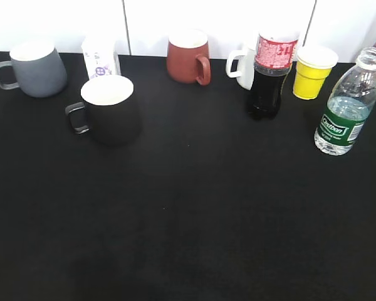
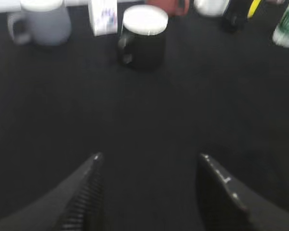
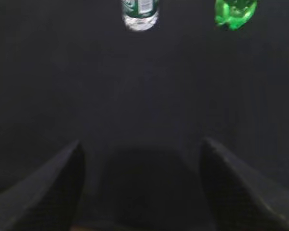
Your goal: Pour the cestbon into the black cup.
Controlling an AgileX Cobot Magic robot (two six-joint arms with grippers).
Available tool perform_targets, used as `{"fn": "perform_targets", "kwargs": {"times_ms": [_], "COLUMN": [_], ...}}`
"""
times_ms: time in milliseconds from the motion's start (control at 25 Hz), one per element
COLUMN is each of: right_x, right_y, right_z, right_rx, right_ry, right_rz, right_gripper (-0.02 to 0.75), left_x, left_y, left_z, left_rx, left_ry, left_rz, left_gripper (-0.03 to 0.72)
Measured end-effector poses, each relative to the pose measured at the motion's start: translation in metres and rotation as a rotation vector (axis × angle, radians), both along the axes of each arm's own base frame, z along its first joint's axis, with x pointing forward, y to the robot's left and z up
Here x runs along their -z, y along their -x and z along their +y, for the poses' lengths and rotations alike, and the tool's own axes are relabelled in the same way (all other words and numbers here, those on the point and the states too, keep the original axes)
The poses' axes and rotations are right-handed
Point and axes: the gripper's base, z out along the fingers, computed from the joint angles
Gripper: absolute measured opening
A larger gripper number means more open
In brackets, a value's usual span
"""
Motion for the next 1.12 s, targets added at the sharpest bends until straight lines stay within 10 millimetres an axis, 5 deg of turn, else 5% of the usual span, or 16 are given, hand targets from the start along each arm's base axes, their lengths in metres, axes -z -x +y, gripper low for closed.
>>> {"fn": "perform_targets", "kwargs": {"times_ms": [560, 920, 1120], "right_x": [0.0003, 0.0006, 0.0006], "right_y": [-0.0081, -0.0069, -0.0068], "right_z": [0.0007, 0.0021, 0.0021], "right_rx": [0.021, 0.268, 0.269], "right_ry": [-0.012, -0.004, -0.004], "right_rz": [-0.070, -0.071, -0.071], "right_gripper": [0.556, 0.556, 0.556], "left_x": [0.0009, 0.0010, 0.0010], "left_y": [-0.0015, 0.0046, 0.0049], "left_z": [0.0000, -0.0022, -0.0028], "left_rx": [-0.012, -0.515, -0.579], "left_ry": [-0.007, -0.005, -0.006], "left_rz": [-0.010, -0.027, -0.026], "left_gripper": [0.457, 0.405, 0.357]}}
